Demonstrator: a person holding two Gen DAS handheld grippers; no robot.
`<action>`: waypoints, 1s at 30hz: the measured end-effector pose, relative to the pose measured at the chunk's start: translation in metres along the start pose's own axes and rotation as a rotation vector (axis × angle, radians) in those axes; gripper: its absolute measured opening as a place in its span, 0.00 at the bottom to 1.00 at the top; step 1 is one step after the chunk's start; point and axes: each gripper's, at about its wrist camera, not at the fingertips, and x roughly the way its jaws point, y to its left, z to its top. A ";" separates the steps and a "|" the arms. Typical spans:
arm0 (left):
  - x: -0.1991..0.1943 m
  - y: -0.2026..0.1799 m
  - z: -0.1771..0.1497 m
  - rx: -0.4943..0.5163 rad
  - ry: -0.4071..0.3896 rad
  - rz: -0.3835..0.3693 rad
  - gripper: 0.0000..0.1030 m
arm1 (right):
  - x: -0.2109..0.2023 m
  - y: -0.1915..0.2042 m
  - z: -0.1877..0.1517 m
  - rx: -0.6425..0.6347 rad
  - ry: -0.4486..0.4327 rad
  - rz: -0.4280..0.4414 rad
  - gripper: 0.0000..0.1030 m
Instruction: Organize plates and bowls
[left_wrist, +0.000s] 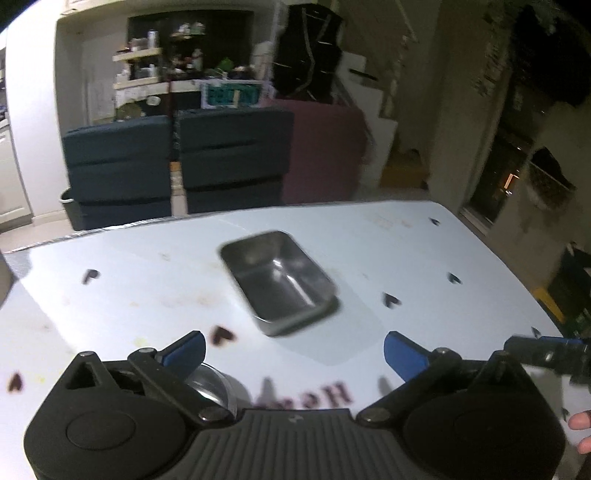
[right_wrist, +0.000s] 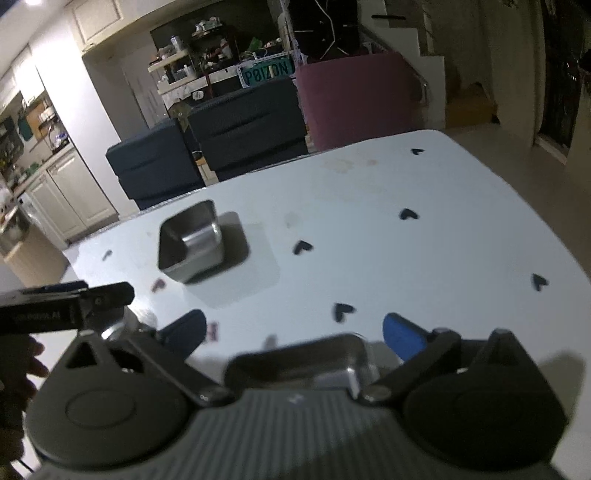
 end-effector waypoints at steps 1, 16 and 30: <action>0.001 0.006 0.004 -0.002 -0.009 0.015 1.00 | 0.004 0.005 0.005 0.019 -0.006 0.009 1.00; 0.055 0.078 0.047 -0.094 -0.082 0.109 1.00 | 0.133 0.072 0.038 0.397 0.103 0.082 0.96; 0.072 0.085 0.043 -0.090 -0.088 0.102 1.00 | 0.191 0.093 0.031 0.380 0.152 0.096 0.66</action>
